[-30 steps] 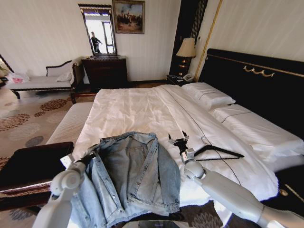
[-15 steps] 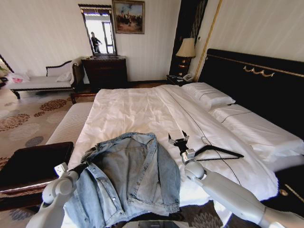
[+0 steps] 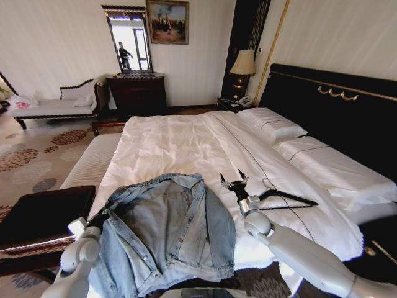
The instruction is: Pick up the clothes from the bed and hang them on the clothes hanger.
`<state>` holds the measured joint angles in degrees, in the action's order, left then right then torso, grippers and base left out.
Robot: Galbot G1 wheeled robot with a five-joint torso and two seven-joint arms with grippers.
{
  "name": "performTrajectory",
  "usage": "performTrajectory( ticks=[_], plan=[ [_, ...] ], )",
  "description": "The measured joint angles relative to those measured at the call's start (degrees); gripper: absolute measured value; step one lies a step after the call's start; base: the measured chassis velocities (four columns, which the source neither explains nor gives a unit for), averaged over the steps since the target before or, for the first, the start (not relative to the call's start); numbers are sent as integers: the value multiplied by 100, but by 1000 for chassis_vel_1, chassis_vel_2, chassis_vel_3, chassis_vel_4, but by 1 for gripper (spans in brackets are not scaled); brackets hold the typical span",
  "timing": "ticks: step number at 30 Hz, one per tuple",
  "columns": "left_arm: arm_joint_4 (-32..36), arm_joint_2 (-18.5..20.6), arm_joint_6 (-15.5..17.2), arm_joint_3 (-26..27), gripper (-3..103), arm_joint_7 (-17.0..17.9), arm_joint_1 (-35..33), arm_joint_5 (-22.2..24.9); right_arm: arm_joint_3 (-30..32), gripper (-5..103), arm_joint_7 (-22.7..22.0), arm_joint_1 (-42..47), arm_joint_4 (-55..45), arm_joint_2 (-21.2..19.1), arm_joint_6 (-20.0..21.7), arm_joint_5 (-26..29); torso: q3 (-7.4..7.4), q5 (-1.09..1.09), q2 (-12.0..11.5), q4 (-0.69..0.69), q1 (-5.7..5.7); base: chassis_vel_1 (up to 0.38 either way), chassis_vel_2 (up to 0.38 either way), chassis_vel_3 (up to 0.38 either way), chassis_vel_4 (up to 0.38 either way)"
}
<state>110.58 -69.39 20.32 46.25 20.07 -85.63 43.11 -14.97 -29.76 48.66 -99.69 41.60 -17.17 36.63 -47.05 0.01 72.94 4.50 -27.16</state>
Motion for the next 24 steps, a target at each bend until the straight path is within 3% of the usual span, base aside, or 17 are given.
performTrajectory(
  ticks=[1,8,12,13,14,17,24],
  plan=[
    [0,0,0,0,30,0,0,0,0,100,0,0,0,0,0,0,0,0,0,0,0,0,0,0,0],
    [610,-233,-480,60,63,-146,-508,-417,230,100,190,181,-140,-67,-153,58,0,0,0,0,0,0,0,0,0],
    [788,-290,-503,55,69,-177,-641,-517,263,100,191,229,-205,-87,-155,48,0,0,0,0,0,0,0,0,0],
    [944,-344,-502,39,79,-184,-754,-583,289,100,192,279,-275,-96,-158,38,0,0,0,0,0,0,0,0,0],
    [944,-344,-502,39,79,-184,-754,-583,289,100,192,279,-275,-96,-158,38,0,0,0,0,0,0,0,0,0],
    [1249,-439,-415,36,95,-144,-950,-612,360,100,192,410,-376,-100,-203,-25,0,-1,0,0,0,0,0,0,0],
    [1477,-532,-87,133,100,100,-1097,-357,458,100,203,575,-467,-148,-250,-137,0,0,0,1,0,0,0,0,0]
  ],
)
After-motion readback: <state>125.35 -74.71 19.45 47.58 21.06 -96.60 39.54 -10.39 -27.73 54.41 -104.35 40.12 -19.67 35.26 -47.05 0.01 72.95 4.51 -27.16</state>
